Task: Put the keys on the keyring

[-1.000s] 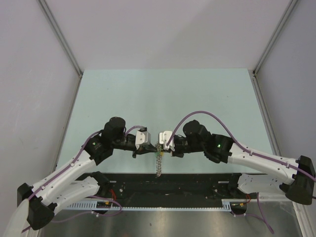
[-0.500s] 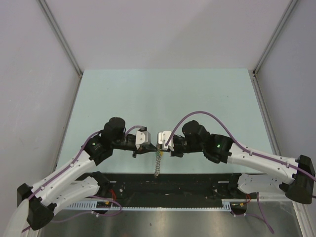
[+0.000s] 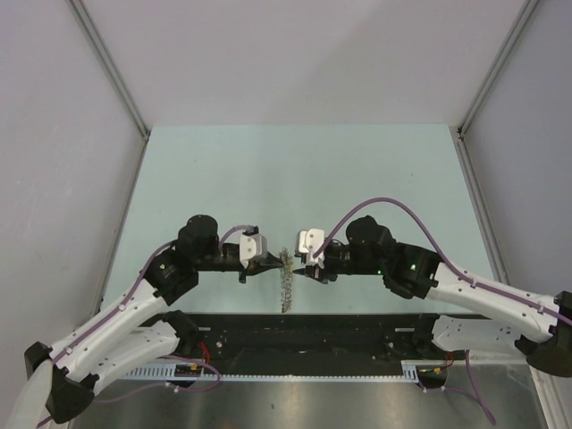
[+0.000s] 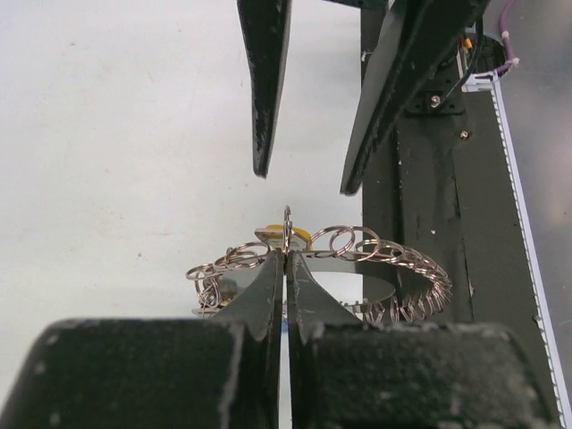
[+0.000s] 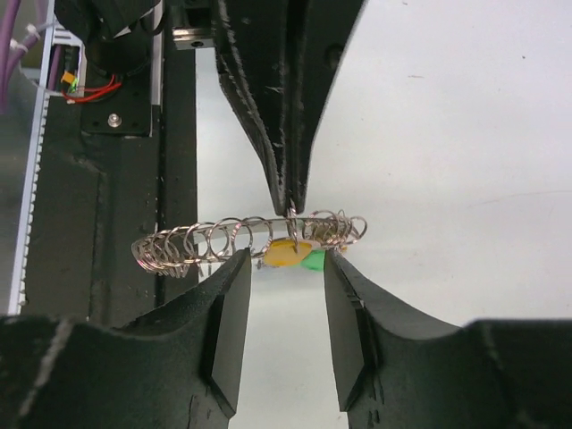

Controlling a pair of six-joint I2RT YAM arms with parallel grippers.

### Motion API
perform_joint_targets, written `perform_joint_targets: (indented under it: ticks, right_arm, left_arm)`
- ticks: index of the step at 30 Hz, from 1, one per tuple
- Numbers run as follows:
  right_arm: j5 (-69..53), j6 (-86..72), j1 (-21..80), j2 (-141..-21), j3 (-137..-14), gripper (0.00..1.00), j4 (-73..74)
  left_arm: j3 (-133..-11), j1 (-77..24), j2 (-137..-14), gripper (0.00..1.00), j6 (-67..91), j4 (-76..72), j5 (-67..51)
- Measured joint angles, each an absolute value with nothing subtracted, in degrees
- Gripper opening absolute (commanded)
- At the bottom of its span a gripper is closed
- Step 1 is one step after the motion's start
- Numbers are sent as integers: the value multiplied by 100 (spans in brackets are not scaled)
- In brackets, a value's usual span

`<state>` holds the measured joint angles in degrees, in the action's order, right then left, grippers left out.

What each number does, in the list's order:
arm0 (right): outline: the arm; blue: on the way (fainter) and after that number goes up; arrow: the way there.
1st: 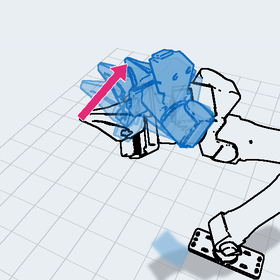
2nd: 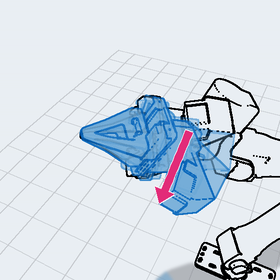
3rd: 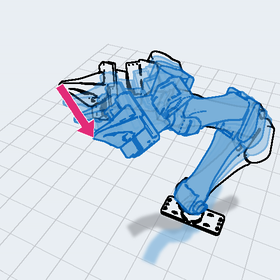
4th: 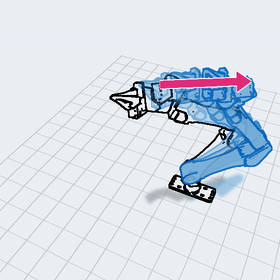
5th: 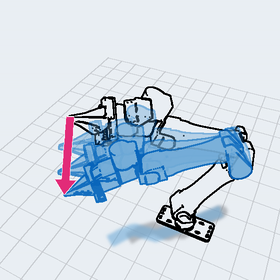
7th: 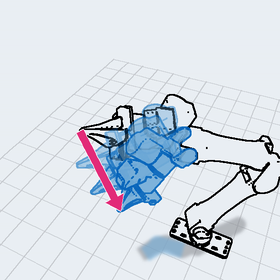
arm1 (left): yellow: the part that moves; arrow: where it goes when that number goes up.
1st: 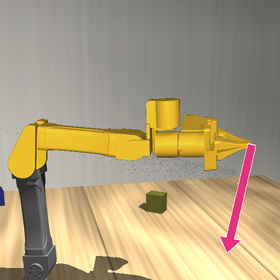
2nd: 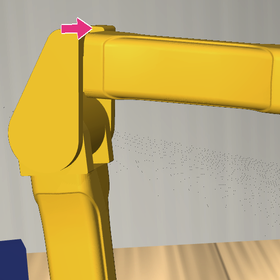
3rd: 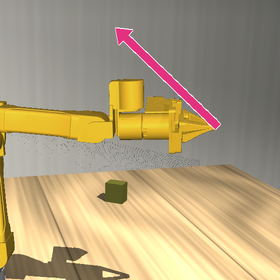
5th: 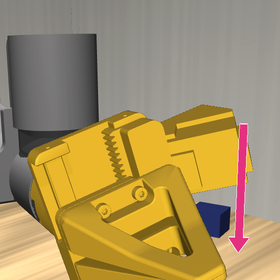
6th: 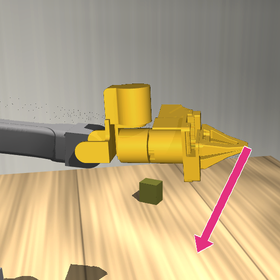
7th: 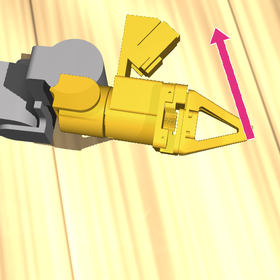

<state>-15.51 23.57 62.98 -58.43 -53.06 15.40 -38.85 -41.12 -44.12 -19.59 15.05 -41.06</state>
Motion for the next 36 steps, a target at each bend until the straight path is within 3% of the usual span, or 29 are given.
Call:
perform_joint_targets:
  ticks: [10, 21, 28, 36]
  right_arm:
    - [-2506, 1896, 5629, -5113, -4703, 37, 969]
    - [-3249, 1820, 5384, -5404, -4576, 32, 482]
    - [-3420, 1800, 5323, -5586, -4576, 20, 349]
    - [-3542, 1800, 5312, -5594, -4576, 20, 305]
  left_arm:
    - [-3717, -4115, -4195, 0, -1684, 1122, -4233]
    - [-3701, -4115, -4154, 0, -1485, 799, -4491]
    - [-3667, -4115, -4154, 0, -1402, 766, -4567]
    - [-3640, -4115, -4145, 0, -1347, 670, -4604]
